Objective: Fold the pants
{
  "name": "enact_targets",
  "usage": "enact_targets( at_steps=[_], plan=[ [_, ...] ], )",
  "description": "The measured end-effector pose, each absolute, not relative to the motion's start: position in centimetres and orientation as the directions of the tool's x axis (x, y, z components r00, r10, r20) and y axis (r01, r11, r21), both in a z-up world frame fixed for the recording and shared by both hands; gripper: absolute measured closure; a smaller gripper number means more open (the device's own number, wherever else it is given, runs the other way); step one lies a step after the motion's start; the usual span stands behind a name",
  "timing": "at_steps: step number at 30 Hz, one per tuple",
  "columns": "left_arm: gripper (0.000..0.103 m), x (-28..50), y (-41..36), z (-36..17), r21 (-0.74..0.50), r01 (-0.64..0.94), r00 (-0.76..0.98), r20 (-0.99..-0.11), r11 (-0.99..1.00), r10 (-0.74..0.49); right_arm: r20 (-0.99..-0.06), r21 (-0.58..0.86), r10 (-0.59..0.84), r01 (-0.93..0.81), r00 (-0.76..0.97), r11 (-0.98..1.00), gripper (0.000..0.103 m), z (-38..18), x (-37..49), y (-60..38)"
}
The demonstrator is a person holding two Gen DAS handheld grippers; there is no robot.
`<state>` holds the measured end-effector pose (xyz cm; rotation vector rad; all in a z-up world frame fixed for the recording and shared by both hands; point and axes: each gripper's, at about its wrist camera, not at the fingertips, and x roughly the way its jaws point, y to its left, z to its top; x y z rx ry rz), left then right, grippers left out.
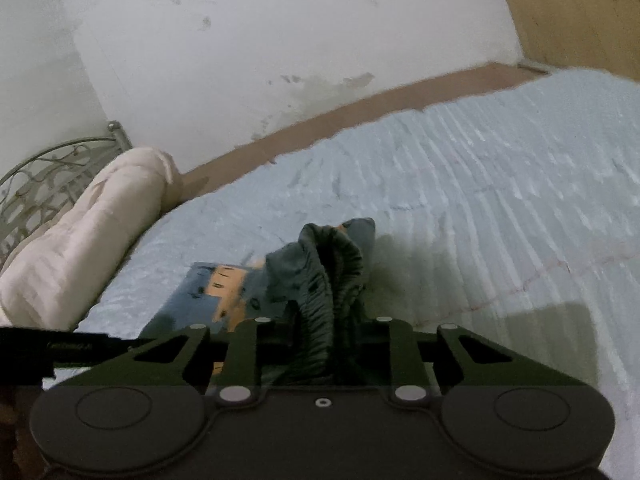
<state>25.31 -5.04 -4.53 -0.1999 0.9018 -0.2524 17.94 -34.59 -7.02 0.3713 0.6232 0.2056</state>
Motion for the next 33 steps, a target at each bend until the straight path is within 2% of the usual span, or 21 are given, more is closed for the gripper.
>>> enact_targets(
  at_steps=[8,17,33],
  plan=[
    [0.091,26.2,-5.0,-1.7,-0.219,0.182,0.669,-0.687,0.959,-0.284,-0.474,0.367,0.324,-0.151,0.819,0.918,0.079,-4.5,19.0,-33.2],
    [0.091,28.8,-4.1,-0.4,-0.151,0.14,0.743,-0.637,0.979,-0.204,-0.435,0.326,0.341,-0.207,0.834,0.922,0.079,-3.5,23.6,-30.1],
    [0.091,30.8,-3.0,-3.3,-0.147,0.091,0.702,-0.692,0.985,-0.168,-0.527,0.302,0.32,-0.178,0.788,0.937,0.078,-6.5,26.9,-28.4]
  ],
)
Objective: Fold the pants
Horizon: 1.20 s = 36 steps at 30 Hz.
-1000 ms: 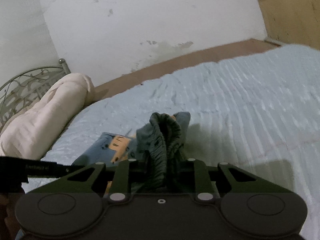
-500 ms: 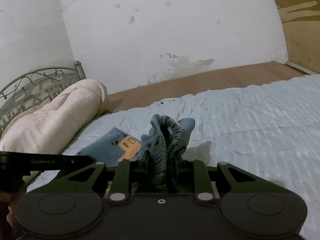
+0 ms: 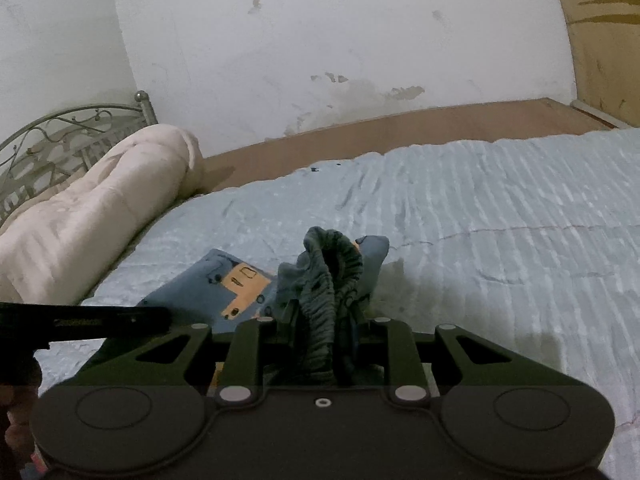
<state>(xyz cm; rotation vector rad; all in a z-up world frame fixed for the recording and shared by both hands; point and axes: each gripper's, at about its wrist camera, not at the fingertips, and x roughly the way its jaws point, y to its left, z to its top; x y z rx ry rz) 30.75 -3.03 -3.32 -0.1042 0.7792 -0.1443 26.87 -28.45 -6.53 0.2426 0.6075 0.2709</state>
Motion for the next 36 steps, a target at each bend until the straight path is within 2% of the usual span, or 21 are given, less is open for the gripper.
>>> enact_targets(
  at_steps=[5,8,9,10,17,19,21,22,25,36],
  plan=[
    [0.088,30.8,-3.0,-3.5,-0.151,0.086,0.692,-0.702,0.985,-0.168,-0.538,0.295,0.306,-0.164,0.785,0.941,0.075,-6.7,26.7,-28.3],
    [0.079,30.8,-2.7,-3.4,-0.156,0.075,0.689,-0.706,0.985,-0.164,-0.548,0.285,0.289,-0.15,0.785,0.947,0.069,-6.6,26.6,-28.3],
    [0.071,30.7,-2.7,-3.3,-0.156,0.073,0.689,-0.706,0.985,-0.163,-0.551,0.281,0.283,-0.145,0.785,0.949,0.067,-6.6,26.5,-28.4],
    [0.063,30.5,-2.7,-3.2,-0.155,0.07,0.693,-0.703,0.985,-0.16,-0.552,0.281,0.279,-0.14,0.786,0.95,0.061,-6.6,26.4,-28.4],
    [0.039,29.6,-2.4,-2.4,-0.154,0.051,0.711,-0.688,0.987,-0.144,-0.537,0.276,0.253,-0.116,0.805,0.954,0.032,-6.1,25.5,-29.1],
    [0.023,29.3,-2.3,-2.1,-0.155,0.038,0.717,-0.683,0.987,-0.135,-0.529,0.266,0.244,-0.114,0.813,0.957,0.014,-5.9,25.1,-29.2],
    [0.009,28.8,-2.2,-1.7,-0.154,0.021,0.732,-0.671,0.988,-0.12,-0.519,0.254,0.228,-0.106,0.824,0.961,0.003,-5.5,24.7,-29.2],
    [0.004,28.5,-2.1,-1.5,-0.149,0.011,0.743,-0.66,0.989,-0.108,-0.514,0.25,0.222,-0.103,0.829,0.963,0.001,-5.4,24.5,-29.3],
    [0.0,27.6,-2.0,-1.0,-0.128,-0.005,0.768,-0.635,0.992,-0.078,-0.504,0.238,0.204,-0.093,0.839,0.967,0.001,-4.8,23.6,-29.3],
    [0.0,23.4,-1.5,0.2,-0.132,0.0,0.818,-0.57,0.991,-0.076,-0.434,0.198,0.19,-0.113,0.881,0.974,0.001,-3.1,19.2,-29.0]
  ],
)
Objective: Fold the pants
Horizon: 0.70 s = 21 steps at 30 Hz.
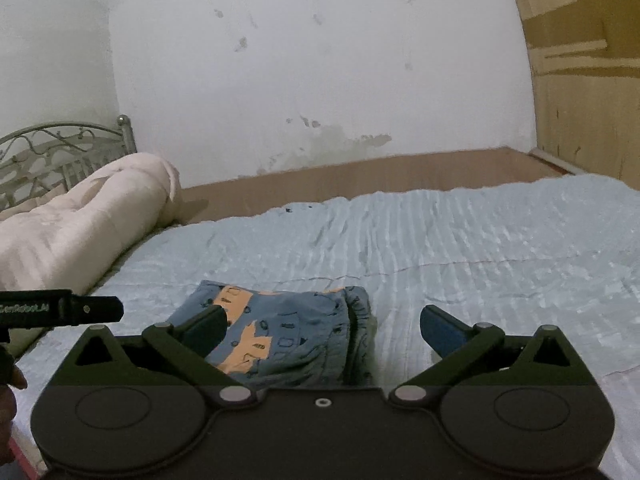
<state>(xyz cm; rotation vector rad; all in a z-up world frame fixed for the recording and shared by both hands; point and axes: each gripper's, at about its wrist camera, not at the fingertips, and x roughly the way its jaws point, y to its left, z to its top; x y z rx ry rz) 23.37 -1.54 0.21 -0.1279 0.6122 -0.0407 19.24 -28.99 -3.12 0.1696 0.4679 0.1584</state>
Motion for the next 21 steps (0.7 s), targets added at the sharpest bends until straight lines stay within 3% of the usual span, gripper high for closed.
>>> enact_targets(
  at_steps=[21],
  plan=[
    [0.0,14.1,-0.9,0.1,-0.116,0.019,0.848,-0.525,0.993,-0.077,-0.382,0.149,0.177,-0.128,0.907,0.98,0.001,-1.7,9.7,-28.2]
  ],
)
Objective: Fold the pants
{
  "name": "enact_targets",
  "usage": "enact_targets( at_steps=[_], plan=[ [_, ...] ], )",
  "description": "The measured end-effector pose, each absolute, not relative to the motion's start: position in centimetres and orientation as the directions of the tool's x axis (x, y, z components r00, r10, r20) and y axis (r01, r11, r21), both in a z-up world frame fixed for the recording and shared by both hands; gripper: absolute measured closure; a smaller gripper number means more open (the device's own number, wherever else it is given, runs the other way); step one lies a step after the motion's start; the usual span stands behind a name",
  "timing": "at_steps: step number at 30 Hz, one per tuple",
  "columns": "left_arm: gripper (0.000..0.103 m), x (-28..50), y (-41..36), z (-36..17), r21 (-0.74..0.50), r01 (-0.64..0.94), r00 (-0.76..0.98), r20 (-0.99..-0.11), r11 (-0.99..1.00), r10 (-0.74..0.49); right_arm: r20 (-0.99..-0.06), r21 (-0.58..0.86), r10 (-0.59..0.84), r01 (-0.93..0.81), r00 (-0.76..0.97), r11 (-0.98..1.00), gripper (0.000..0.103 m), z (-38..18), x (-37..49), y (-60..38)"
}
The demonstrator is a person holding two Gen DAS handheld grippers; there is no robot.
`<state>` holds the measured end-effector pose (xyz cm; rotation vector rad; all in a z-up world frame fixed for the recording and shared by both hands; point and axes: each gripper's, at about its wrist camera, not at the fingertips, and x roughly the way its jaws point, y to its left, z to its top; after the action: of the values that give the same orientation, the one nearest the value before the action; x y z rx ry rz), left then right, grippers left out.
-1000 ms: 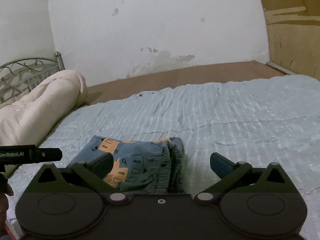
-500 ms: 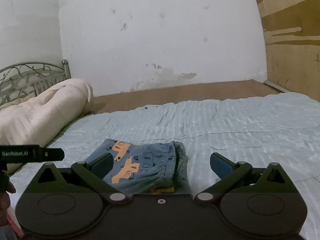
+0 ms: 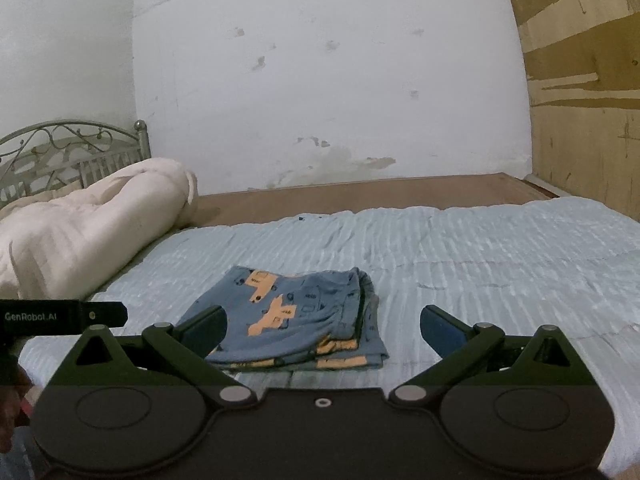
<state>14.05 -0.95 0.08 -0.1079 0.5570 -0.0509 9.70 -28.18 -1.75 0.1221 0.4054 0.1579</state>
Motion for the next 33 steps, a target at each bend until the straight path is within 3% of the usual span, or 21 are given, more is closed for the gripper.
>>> enact_targets(
  at_steps=[14,33],
  plan=[
    [0.0,9.8,0.6,-1.4,-0.124,0.008,0.842,-0.534,0.992,-0.073,-0.353,0.125,0.162,-0.125,0.922,0.984,0.001,-2.5,4.9,-26.8],
    [0.0,9.3,0.3,-2.5,-0.103,0.016,0.824,-0.561,0.995,-0.071,-0.398,0.152,0.145,-0.091,0.906,0.984,0.001,-4.2,4.4,-26.9]
  ],
)
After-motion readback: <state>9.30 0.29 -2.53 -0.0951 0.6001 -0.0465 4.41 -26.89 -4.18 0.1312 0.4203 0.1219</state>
